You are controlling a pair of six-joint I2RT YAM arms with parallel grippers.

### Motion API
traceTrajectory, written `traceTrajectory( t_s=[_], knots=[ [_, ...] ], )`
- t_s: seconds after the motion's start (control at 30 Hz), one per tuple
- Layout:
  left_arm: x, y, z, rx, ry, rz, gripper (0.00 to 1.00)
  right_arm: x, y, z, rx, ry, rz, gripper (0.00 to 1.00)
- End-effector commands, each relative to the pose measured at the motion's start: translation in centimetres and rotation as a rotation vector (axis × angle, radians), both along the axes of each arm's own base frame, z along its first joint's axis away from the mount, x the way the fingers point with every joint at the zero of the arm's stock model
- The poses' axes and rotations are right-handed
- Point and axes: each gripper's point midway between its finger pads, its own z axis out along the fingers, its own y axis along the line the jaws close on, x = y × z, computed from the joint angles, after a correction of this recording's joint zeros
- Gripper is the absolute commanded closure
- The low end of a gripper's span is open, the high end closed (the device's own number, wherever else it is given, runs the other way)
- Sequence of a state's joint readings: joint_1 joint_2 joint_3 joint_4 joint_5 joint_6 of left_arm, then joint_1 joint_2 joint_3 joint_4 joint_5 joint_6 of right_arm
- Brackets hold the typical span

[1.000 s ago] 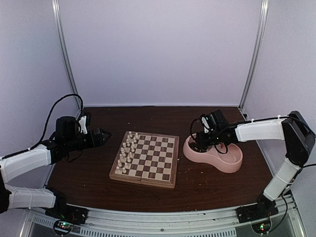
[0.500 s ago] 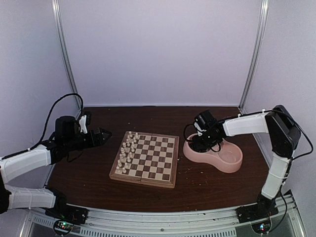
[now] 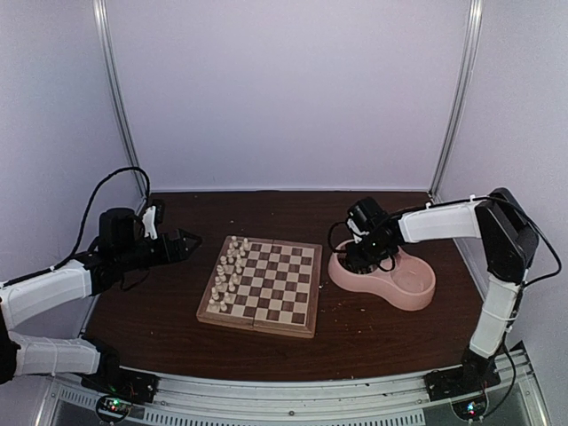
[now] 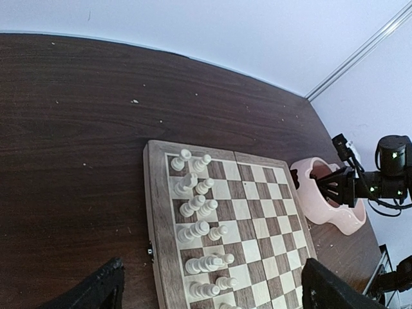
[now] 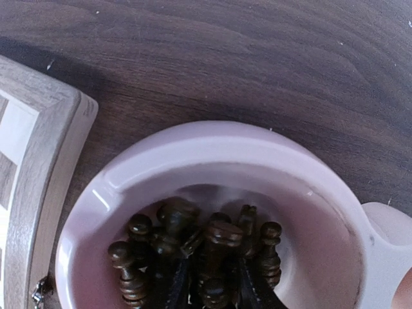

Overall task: Set up the chess pieces on the board
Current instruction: Pick up the chess pile from the storage box.

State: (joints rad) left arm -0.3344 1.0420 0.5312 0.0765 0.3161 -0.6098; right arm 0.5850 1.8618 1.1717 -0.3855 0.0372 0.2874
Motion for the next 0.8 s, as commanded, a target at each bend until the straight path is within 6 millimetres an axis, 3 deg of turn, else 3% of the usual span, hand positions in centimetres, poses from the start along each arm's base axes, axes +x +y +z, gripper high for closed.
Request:
traceTrajectory(
  t_s=[0.0,0.4,0.53,0.6,0.77],
  knots=[
    [0.4,-0.2,1.1,-0.014,-0.049,-0.009,0.04,-0.5,0.2,1.7,0.035,-0.038,0.011,0.74],
    [0.3,-0.1,1.4,-0.018,-0.058,-0.009,0.05,-0.6,-0.1,4.7,0.087,-0.139,0.008,0.82],
    [0.3,-0.1,1.6,-0.020,-0.064,-0.010,0.05,-0.8,-0.2,5.5,0.107,-0.170,0.013,0.81],
    [0.3,-0.1,1.5,-0.020,-0.062,-0.010,0.05,-0.7,-0.4,5.3,0.089,-0.166,0.004,0.74],
    [0.3,-0.2,1.4,-0.021,-0.057,-0.015,0.05,-0.2,-0.5,3.0,0.024,-0.098,-0.008,0.72]
  ],
)
